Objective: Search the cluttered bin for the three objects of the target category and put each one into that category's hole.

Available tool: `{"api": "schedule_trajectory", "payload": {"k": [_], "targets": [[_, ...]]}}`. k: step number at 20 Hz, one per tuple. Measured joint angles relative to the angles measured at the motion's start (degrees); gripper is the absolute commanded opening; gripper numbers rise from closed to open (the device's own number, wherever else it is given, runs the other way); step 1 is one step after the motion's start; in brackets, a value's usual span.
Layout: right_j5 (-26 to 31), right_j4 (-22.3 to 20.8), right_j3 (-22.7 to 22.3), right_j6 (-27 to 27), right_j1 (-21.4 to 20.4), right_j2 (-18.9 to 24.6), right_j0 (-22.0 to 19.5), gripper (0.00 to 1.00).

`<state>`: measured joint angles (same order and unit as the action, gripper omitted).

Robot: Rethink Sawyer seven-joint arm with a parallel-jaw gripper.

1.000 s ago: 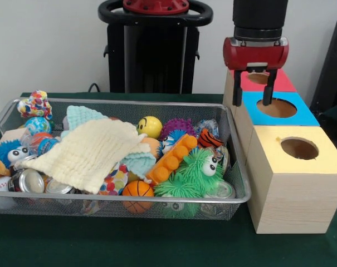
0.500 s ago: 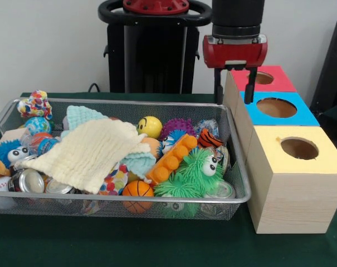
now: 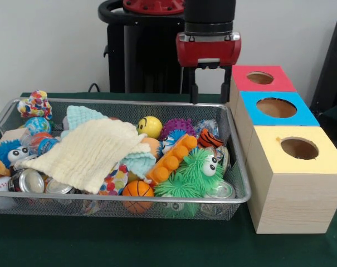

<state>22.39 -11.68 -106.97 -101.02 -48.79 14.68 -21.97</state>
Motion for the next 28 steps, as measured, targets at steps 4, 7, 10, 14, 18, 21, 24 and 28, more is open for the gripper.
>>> {"api": "schedule_trajectory", "payload": {"k": [4,7,10,14,18,21,24,28], "targets": [[0.0,-1.8,-1.3,0.0,0.1,1.5,-2.9,1.0],[0.0,-3.5,-1.6,0.0,0.7,1.7,-3.8,1.0],[0.0,-4.2,-1.5,0.0,1.7,1.7,-3.1,1.0],[0.0,-4.2,-1.2,0.0,2.9,1.7,-1.4,1.0],[0.0,-4.2,-0.4,0.0,4.2,1.8,2.2,1.0],[0.0,-4.2,-0.4,0.0,4.3,1.8,3.4,1.0],[0.0,-4.2,-0.5,0.0,3.8,2.4,3.0,1.0],[0.0,-4.2,-0.6,0.0,2.7,3.4,0.8,1.0]]}}
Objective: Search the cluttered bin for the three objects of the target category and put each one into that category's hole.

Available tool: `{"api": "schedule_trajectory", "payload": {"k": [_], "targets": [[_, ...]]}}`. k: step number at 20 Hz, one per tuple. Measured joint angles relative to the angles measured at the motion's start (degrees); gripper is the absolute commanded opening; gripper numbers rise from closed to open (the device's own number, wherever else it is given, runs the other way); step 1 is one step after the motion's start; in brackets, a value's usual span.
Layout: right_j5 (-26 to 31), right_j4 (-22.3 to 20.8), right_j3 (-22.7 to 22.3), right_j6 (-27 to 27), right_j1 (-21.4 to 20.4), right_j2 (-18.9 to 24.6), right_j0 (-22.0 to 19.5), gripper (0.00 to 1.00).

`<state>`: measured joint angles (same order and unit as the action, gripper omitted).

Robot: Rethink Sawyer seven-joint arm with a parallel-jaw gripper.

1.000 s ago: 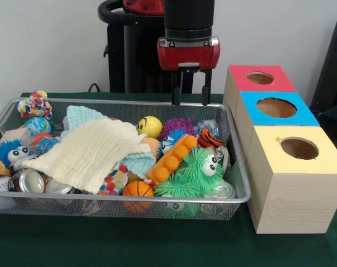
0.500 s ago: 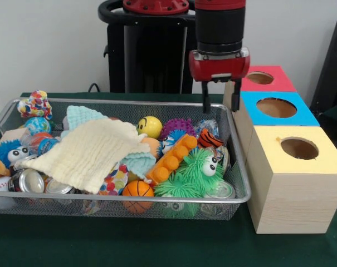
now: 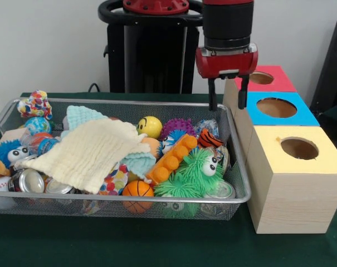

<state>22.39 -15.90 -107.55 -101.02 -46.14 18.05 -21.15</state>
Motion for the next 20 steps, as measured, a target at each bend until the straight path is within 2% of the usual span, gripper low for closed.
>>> {"api": "schedule_trajectory", "payload": {"k": [13,20], "targets": [[0.0,0.0,0.0,0.0,-1.0,2.9,-5.8,1.0],[0.0,0.0,1.4,0.0,2.7,4.9,-8.7,1.0]]}}
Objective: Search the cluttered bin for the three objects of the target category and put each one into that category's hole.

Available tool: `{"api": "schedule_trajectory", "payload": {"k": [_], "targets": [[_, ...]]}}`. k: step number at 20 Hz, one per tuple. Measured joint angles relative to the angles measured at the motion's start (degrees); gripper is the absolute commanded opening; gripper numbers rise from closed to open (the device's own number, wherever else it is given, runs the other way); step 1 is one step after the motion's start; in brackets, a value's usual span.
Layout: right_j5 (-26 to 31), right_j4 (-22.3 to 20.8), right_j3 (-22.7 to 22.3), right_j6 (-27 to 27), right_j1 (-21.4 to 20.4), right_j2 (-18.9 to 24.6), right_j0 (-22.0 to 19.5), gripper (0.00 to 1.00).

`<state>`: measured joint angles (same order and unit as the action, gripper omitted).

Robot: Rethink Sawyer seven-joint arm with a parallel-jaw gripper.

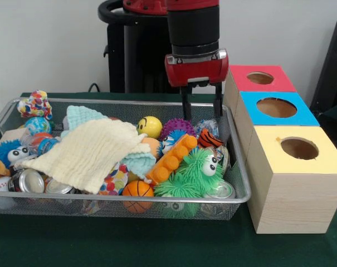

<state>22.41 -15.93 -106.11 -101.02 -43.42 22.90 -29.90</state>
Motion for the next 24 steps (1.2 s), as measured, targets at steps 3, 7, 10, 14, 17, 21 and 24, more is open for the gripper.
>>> {"api": "schedule_trajectory", "payload": {"k": [3,7,10,14,17,21,24], "targets": [[0.0,0.0,1.4,0.0,2.6,1.4,-1.7,1.0],[0.1,-1.0,2.6,0.0,4.3,2.0,-2.8,1.0],[1.1,-2.6,3.0,0.0,3.6,2.0,-2.7,1.0],[4.0,-4.0,3.5,0.0,1.2,2.2,-2.6,1.0],[5.4,-4.9,4.1,0.0,0.1,2.2,-2.6,1.0],[6.6,-7.5,5.6,0.0,-1.1,2.2,-1.8,1.0],[6.6,-10.9,6.6,0.0,-1.4,1.7,0.2,1.0]]}}
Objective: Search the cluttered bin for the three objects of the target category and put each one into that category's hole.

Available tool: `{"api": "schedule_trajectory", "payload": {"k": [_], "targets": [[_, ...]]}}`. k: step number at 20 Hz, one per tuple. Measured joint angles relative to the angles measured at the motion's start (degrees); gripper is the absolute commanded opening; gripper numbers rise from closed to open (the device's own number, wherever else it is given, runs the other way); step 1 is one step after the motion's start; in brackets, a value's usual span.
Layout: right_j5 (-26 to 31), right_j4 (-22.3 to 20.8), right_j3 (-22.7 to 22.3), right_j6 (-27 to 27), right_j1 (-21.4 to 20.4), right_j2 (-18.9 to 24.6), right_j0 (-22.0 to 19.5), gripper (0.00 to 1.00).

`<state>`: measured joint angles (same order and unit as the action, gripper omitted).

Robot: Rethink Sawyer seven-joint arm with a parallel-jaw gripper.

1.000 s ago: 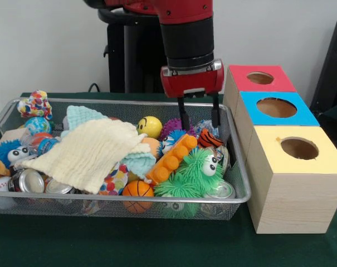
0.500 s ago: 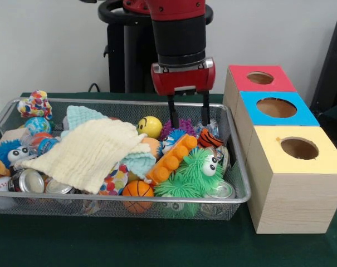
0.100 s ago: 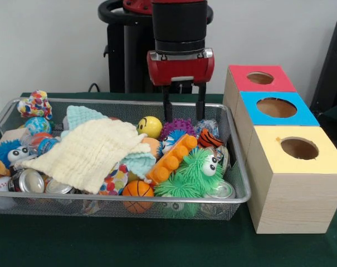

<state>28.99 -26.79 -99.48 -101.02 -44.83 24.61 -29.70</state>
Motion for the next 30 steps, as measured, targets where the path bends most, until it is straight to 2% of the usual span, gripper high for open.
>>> {"api": "schedule_trajectory", "payload": {"k": [11,14,20,30], "targets": [[0.0,-10.9,3.9,0.0,1.4,-4.5,8.4,1.0],[0.0,-15.6,6.1,0.0,2.8,-7.8,11.8,1.0],[-0.1,-21.5,8.6,0.0,4.5,-13.7,15.8,1.0],[-0.4,-23.5,11.0,0.0,6.5,-20.6,17.6,1.0]]}}
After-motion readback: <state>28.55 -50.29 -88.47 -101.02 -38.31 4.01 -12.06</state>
